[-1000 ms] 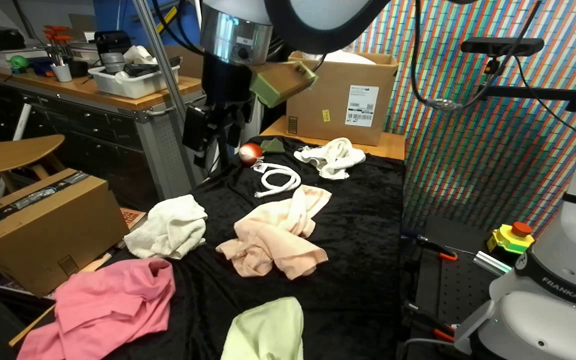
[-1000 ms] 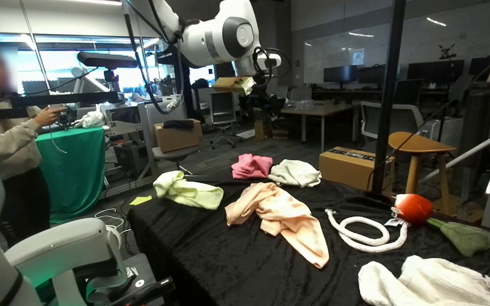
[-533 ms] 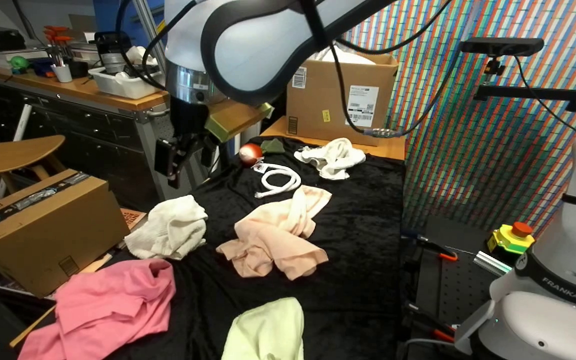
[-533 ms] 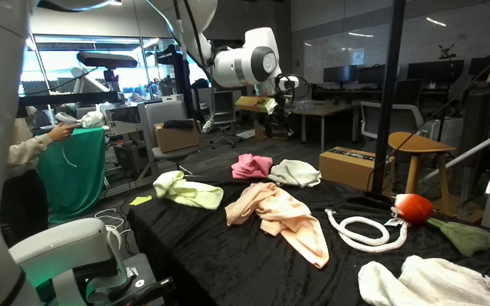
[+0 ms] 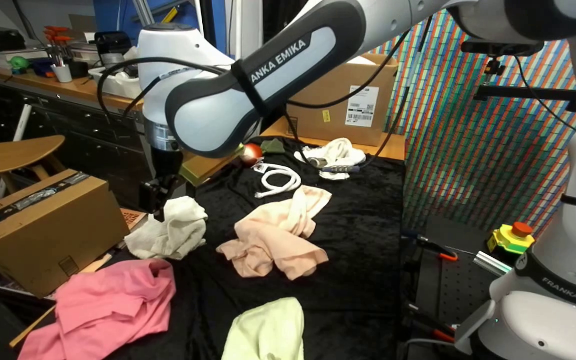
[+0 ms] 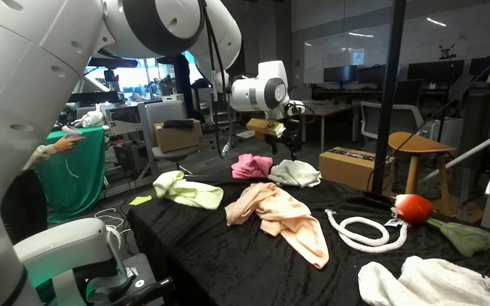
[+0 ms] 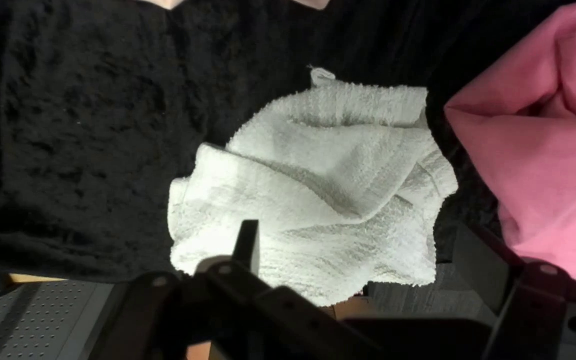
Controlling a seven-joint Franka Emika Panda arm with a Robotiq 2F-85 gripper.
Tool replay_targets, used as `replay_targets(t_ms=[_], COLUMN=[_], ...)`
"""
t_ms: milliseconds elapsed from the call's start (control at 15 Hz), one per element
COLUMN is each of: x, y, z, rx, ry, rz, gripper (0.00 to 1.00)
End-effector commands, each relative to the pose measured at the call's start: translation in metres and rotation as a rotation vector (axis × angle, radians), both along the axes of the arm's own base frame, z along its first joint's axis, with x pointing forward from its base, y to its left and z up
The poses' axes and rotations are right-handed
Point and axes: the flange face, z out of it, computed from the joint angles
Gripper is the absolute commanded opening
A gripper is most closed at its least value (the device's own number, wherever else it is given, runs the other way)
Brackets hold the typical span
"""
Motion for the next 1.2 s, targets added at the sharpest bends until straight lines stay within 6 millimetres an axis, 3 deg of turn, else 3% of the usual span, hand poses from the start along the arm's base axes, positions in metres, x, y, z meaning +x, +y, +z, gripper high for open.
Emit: replay_targets(t_ms=[0, 533, 933, 1067, 1133], x=[0.023, 0.039, 0.044, 0.044, 0.045], y=[0.011, 0.013, 0.013, 0.014, 0.014], z=[-0.021, -0.070, -0.074, -0.070, -0.068], rx=[-0.014, -0.065, -0.077, -0.075, -0.076], ry=[-0.006, 0.005, 0.022, 0.025, 0.027], rz=[-0.006, -0.056, -0.075, -0.075, -0.075], gripper=[1.00, 1.00, 1.00, 0.74, 0.69])
